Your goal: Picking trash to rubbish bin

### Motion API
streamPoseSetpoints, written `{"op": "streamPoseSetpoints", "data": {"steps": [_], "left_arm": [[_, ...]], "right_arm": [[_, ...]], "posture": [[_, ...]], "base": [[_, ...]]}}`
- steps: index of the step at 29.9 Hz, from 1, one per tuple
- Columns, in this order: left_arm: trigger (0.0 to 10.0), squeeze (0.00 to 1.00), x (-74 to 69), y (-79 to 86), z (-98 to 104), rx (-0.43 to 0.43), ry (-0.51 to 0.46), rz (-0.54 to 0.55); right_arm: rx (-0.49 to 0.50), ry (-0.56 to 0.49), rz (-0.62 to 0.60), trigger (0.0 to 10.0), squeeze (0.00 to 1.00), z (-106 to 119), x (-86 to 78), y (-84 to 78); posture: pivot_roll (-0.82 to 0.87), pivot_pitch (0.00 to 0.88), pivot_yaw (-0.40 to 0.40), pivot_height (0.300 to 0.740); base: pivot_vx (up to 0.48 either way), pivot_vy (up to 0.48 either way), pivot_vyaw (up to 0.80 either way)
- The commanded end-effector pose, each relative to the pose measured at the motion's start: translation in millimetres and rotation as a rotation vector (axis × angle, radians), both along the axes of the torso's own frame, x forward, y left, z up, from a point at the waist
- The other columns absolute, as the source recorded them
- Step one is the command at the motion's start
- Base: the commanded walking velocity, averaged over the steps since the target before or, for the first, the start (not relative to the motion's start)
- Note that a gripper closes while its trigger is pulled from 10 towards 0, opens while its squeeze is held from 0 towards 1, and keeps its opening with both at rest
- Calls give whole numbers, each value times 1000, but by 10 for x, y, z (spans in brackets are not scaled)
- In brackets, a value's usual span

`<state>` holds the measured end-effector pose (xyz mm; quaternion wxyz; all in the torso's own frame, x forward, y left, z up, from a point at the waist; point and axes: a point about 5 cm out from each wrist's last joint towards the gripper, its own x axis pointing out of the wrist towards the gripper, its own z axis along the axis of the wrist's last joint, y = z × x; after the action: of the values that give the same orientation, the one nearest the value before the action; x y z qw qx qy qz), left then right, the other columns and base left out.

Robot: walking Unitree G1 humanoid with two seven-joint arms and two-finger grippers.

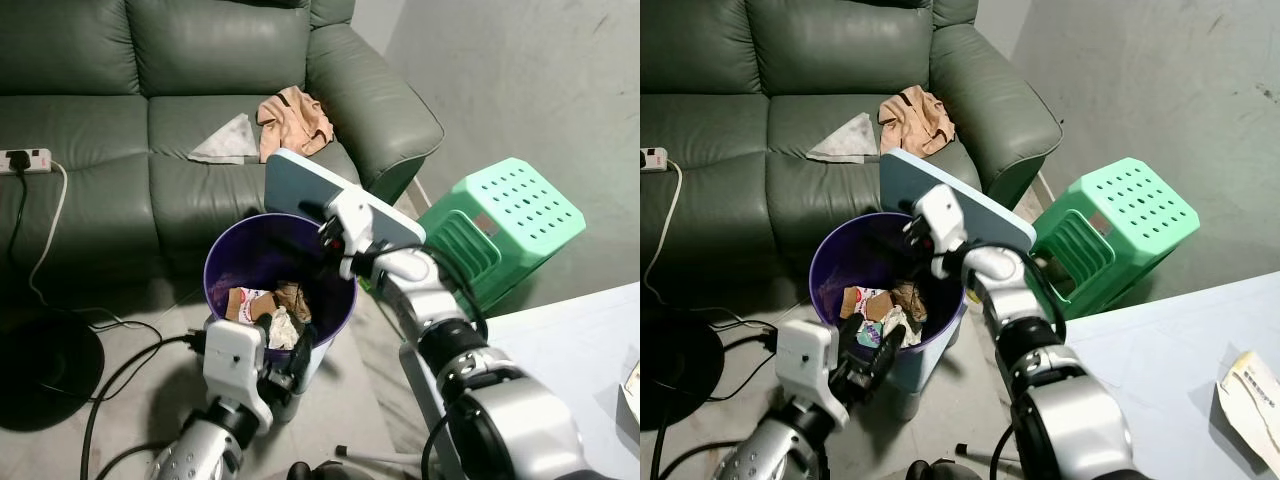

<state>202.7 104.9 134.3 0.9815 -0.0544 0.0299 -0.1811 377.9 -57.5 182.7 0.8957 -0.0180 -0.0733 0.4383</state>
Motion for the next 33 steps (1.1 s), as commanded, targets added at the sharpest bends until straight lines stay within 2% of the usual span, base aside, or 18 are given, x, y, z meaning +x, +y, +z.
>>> {"op": "streamPoseSetpoints", "data": {"steps": [1,4,5,6,8,11,19,21,26,28,33], "left_arm": [[10000,0,37,31,-27,8,2,5],[10000,0,157,126,19,22,-29,34],[10000,0,238,179,52,36,-52,48],[10000,0,238,179,52,36,-52,48],[10000,0,403,280,127,47,-96,88],[10000,0,535,333,194,61,-126,124],[10000,0,790,477,218,80,-132,232],[10000,0,878,576,220,91,-136,300],[10000,0,966,715,224,76,-146,384],[10000,0,1017,779,235,49,-144,426],[10000,0,1062,796,208,34,-125,434]], "right_arm": [[34,-21,-44,10000,0,76,38,-125],[62,-70,-76,10000,0,170,58,-236],[86,-81,-98,10000,0,206,69,-298],[86,-81,-98,10000,0,206,69,-298],[126,-114,-160,10000,0,254,71,-448],[157,-142,-231,10000,0,280,57,-591],[197,-167,-382,10000,0,187,-43,-870],[211,-171,-456,10000,0,126,-110,-969],[227,-165,-544,10000,0,18,-239,-1030],[241,-149,-620,10000,0,-83,-368,-1071],[255,-127,-683,10000,0,-137,-428,-1112]], "posture": [[241,154,-232,740],[236,138,-225,740],[233,130,-221,740],[233,130,-221,740],[222,103,-203,740],[214,85,-192,740],[181,46,-164,740],[168,39,-152,740],[146,20,-128,740],[135,1,-103,740],[127,0,-85,740]], "base": [[0,0,0],[0,0,0],[0,0,0],[0,0,0],[0,0,0],[0,0,0],[0,0,0],[0,0,0],[0,0,0],[0,0,0],[0,0,0]]}}
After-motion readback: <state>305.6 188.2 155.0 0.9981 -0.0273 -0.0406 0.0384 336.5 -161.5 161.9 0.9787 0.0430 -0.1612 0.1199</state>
